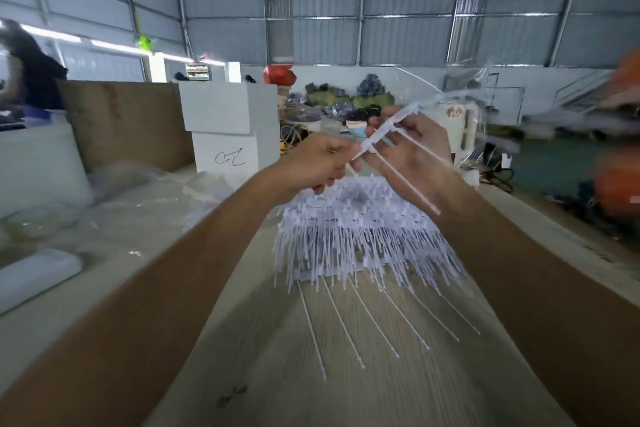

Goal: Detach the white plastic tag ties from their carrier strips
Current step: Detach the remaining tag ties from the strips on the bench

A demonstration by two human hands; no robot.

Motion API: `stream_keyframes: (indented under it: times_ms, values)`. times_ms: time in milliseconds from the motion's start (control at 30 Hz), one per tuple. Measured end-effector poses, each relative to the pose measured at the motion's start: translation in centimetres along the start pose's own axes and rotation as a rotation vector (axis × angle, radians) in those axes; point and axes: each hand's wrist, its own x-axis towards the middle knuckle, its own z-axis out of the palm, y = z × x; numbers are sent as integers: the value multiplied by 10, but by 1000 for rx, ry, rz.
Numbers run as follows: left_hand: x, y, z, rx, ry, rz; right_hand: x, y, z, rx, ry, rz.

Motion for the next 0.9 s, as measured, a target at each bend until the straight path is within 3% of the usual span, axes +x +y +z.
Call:
stream_keyframes:
  times_ms: [133,200,267,367,567,633,700,800,900]
  values:
    - [-19,-24,-34,41,-45,-18,-14,-9,-66,-212,-97,108]
    - [-28,-38,-52,36,-101,-56,-23,-20,-100,-358,-52,134]
    - [-34,-53,-61,52,-148,-86,-34,-29,-126,-423,-6,248]
    - [-36,-70,-56,167,-224,-99,-49,-32,-143,-511,-69,421]
    - [-34,-95,-56,214,-250,-140,-57,-41,-163,-425,210,335]
    - [-32,-96,-53,302,-241,-134,-58,-41,-160,-566,166,359]
    - [-32,-89,-44,550,-181,-90,-59,-37,-156,-856,97,322]
    - [-28,-70,-12,879,2,79,-63,-27,-145,-1037,3,206]
    - [-18,-47,37,612,-23,197,-67,-22,-135,-980,-21,135]
